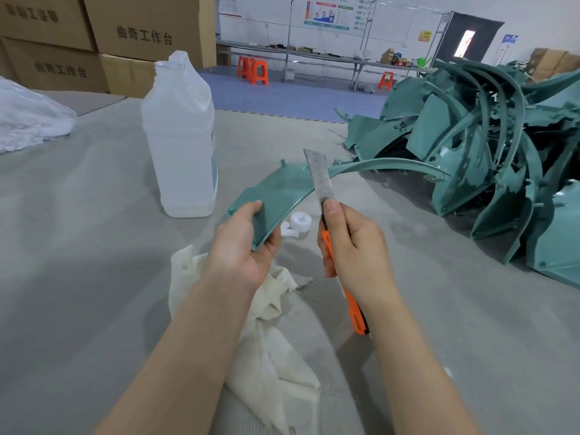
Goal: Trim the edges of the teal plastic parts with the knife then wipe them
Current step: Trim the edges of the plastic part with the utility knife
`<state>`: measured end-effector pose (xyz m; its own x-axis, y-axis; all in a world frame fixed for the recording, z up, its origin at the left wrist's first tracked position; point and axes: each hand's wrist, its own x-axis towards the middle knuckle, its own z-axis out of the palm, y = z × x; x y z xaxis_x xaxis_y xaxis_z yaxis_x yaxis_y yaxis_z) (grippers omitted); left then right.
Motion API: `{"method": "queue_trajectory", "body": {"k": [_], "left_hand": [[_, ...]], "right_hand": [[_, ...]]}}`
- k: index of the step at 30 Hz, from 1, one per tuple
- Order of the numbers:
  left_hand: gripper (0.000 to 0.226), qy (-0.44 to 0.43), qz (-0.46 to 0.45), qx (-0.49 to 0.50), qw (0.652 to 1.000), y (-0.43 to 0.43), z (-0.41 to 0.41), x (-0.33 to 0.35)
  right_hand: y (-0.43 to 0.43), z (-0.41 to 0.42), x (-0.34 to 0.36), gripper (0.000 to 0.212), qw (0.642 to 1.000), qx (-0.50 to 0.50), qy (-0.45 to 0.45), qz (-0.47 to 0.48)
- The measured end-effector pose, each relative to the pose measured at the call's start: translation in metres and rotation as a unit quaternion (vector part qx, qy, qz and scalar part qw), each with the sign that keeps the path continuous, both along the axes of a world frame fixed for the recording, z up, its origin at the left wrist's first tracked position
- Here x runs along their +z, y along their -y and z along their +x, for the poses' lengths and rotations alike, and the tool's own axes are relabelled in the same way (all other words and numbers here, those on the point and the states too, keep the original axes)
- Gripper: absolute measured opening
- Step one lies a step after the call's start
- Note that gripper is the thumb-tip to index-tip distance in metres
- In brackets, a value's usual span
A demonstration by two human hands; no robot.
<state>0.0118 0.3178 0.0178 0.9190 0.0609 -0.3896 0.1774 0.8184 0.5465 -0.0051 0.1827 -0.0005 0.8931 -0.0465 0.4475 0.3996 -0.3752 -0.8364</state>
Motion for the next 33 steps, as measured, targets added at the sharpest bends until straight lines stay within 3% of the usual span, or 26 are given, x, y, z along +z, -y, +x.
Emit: {"method": "queue_trajectory", "body": {"k": [10,15,20,24,29,33], "left_hand": [[0.021,0.002,0.024,0.002,1.000,-0.001,0.002,0.000],[0.032,0.021,0.035,-0.027,0.999,0.003,0.002,-0.003],[0.027,0.000,-0.010,0.047,0.999,-0.016,0.007,0.000],[0.015,-0.007,-0.024,0.000,1.000,-0.006,0.003,0.000],[0.024,0.001,-0.046,0.004,0.999,-0.008,0.005,-0.002],[0.025,0.028,-0.051,0.026,0.998,-0.011,0.007,-0.001]], "right_hand": [[0.006,0.002,-0.003,0.048,0.998,0.039,-0.040,0.027],[-0.017,-0.005,-0.009,0.047,0.986,0.098,-0.031,-0.135],[0.003,-0.003,0.003,0.048,0.995,0.028,-0.070,0.067],[0.006,-0.001,0.003,0.051,0.996,-0.024,-0.045,0.079],[0.011,0.003,0.001,0.014,0.998,-0.001,-0.035,-0.051],[0.009,0.001,-0.003,0.036,0.985,0.025,0.001,-0.169]]}}
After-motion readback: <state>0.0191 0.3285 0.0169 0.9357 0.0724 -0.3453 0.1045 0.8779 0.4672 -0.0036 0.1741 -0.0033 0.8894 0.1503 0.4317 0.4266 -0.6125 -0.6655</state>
